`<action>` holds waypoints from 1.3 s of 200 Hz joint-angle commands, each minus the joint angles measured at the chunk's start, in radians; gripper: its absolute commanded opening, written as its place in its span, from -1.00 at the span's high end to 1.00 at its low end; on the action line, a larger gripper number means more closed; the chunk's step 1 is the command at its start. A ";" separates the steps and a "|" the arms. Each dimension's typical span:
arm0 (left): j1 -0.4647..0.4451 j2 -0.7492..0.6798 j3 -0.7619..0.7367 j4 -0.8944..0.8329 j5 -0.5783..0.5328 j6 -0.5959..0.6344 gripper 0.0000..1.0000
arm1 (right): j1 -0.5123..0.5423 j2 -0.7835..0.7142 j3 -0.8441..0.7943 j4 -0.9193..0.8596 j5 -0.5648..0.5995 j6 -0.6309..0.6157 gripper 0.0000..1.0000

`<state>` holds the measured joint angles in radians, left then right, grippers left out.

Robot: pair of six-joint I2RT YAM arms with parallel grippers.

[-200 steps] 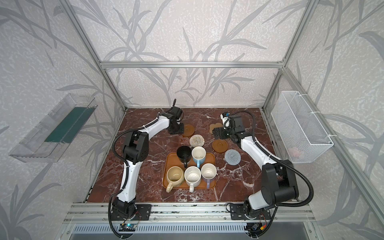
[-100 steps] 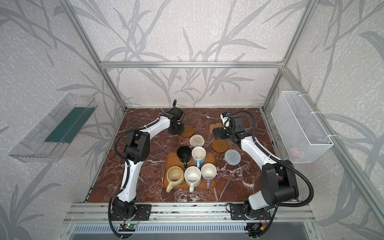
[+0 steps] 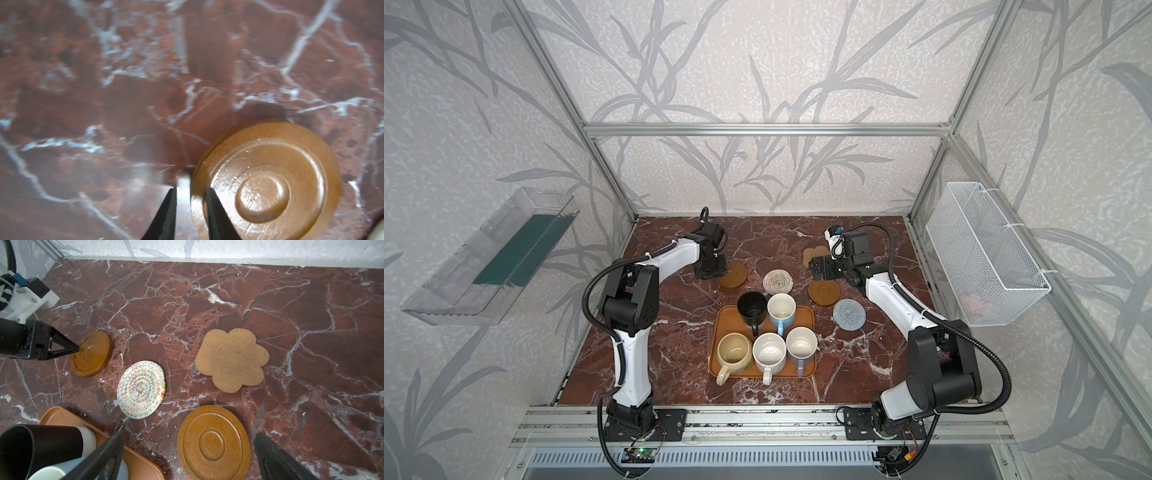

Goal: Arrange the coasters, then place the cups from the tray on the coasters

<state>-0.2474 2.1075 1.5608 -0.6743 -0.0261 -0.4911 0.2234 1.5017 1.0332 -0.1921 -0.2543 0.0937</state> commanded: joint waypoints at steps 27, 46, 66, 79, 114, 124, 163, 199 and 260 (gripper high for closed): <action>0.040 -0.053 -0.057 -0.008 -0.042 -0.007 0.43 | 0.023 0.027 0.031 -0.034 -0.019 0.025 -0.91; 0.053 -0.063 -0.068 0.003 -0.042 -0.010 0.43 | 0.034 0.035 0.039 -0.041 -0.017 0.030 -0.89; 0.063 -0.056 -0.065 0.015 -0.022 -0.018 0.42 | 0.047 0.041 0.043 -0.044 -0.014 0.038 -0.89; 0.065 -0.052 -0.052 0.022 -0.005 -0.021 0.41 | 0.060 0.048 0.045 -0.041 -0.011 0.044 -0.88; 0.069 -0.060 -0.035 0.048 0.022 -0.044 0.35 | 0.102 0.091 0.108 -0.084 -0.019 0.047 -0.83; 0.072 -0.061 -0.016 0.041 0.023 -0.047 0.35 | 0.111 0.102 0.124 -0.092 -0.020 0.056 -0.82; 0.072 -0.090 0.031 0.020 0.032 -0.048 0.24 | 0.135 0.166 0.189 -0.153 -0.028 0.091 -0.75; 0.071 -0.177 0.024 0.009 0.031 -0.053 -0.05 | 0.161 0.270 0.292 -0.273 -0.034 0.096 -0.69; 0.053 -0.346 -0.182 0.154 0.242 -0.081 -0.17 | 0.209 0.374 0.373 -0.345 -0.013 0.122 -0.60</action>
<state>-0.1822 1.8034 1.4574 -0.5667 0.1310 -0.5552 0.4179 1.8587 1.3643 -0.4740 -0.2710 0.2001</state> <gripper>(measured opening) 0.583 0.797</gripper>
